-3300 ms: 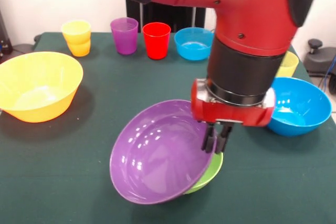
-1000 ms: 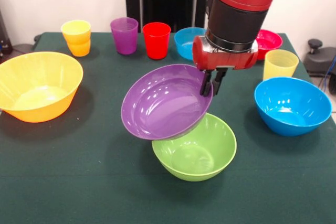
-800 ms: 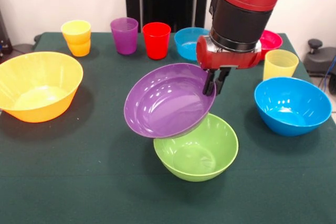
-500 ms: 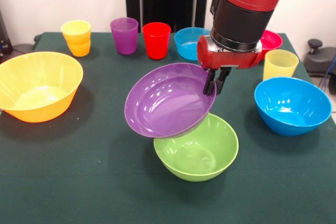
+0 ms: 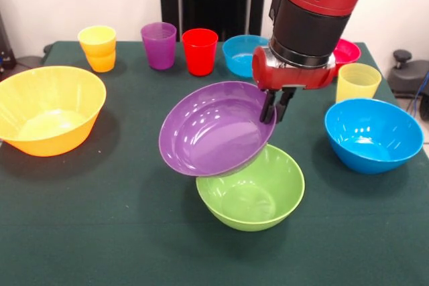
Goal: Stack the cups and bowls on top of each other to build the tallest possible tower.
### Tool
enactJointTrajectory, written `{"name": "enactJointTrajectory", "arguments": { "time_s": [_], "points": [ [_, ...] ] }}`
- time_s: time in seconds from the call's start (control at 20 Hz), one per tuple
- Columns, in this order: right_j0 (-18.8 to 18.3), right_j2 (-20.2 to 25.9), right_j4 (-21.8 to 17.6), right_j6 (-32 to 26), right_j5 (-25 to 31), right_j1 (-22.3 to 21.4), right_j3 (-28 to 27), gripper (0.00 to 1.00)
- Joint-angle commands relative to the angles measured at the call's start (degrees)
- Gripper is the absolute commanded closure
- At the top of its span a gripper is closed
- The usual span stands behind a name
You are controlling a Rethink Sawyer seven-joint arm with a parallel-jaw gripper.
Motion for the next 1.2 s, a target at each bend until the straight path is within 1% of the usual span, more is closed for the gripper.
{"name": "enactJointTrajectory", "arguments": {
  "time_s": [0.05,0.35,0.65,0.8,0.95,1.2],
  "points": [
    [1.15,0.79,1.07,-2.09,4.63,3.13,-7.22,1.0],
    [1.25,1.27,2.85,-3.91,8.16,4.81,-11.8,1.0],
    [2.75,0.6,3.48,-2.48,9.47,4.4,-12.6,1.0],
    [3.31,0.38,3.2,-2.37,9.36,5.33,-13.61,1.0],
    [3.49,0.01,3.29,-1.78,7.99,5.79,-13.0,1.0],
    [3.56,0.04,4.13,-2.08,8.11,5.92,-12.64,1.0]
  ]
}}
